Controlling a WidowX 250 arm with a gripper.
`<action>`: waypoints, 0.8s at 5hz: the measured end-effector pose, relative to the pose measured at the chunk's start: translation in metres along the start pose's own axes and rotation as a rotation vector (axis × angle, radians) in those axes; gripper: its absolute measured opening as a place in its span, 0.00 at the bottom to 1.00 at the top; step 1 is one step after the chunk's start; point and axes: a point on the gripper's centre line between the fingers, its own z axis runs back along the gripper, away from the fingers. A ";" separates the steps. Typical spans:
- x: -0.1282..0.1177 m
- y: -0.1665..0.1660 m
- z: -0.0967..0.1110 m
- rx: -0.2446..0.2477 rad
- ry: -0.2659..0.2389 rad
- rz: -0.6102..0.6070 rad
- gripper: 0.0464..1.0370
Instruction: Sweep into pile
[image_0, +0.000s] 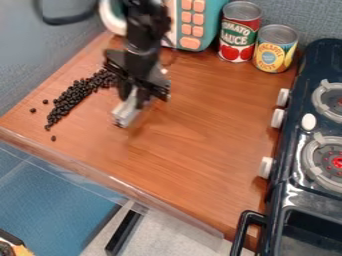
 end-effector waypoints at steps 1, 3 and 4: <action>0.020 -0.004 -0.018 0.026 0.055 0.066 0.28; 0.063 0.007 -0.029 0.033 0.092 0.176 0.28; 0.078 0.019 -0.035 0.024 0.104 0.244 0.28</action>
